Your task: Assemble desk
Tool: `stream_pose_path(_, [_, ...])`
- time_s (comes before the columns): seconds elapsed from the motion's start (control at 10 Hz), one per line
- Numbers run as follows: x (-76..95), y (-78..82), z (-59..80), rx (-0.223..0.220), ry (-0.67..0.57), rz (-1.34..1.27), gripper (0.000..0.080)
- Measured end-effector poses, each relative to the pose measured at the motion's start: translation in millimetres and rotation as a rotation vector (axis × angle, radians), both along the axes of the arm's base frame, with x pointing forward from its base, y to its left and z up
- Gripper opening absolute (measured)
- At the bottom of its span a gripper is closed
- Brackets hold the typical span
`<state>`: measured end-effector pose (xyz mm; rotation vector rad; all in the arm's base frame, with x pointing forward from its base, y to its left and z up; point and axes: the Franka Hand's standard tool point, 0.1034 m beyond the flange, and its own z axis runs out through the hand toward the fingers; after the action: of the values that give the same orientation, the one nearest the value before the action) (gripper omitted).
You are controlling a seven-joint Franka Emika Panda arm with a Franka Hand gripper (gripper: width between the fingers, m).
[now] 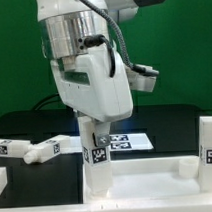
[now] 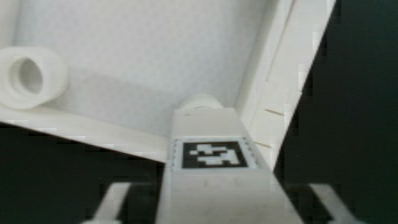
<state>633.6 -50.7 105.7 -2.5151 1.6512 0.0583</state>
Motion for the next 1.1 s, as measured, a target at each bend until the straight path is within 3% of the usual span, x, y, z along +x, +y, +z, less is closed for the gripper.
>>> stream_pose_path(0.2, [-5.0, 5.9, 5.2, -0.003, -0.044, 0.307, 0.06])
stream_pose_path(0.3, [-8.5, 7.9, 9.1, -0.011, -0.059, 0.551, 0.0634])
stream_pose_path(0.6, [-10.7, 6.3, 11.3, -0.027, -0.102, 0.84, 0.0649])
stream_pose_path(0.8, [-6.7, 6.5, 9.8, -0.119, -0.169, 1.223, 0.0649])
stream_pose_path(1.0, [-6.7, -2.2, 7.4, -0.122, -0.17, 1.241, 0.0649])
stream_pose_path(1.1, [-6.7, -1.6, 7.1, -0.122, -0.17, 1.241, 0.0525])
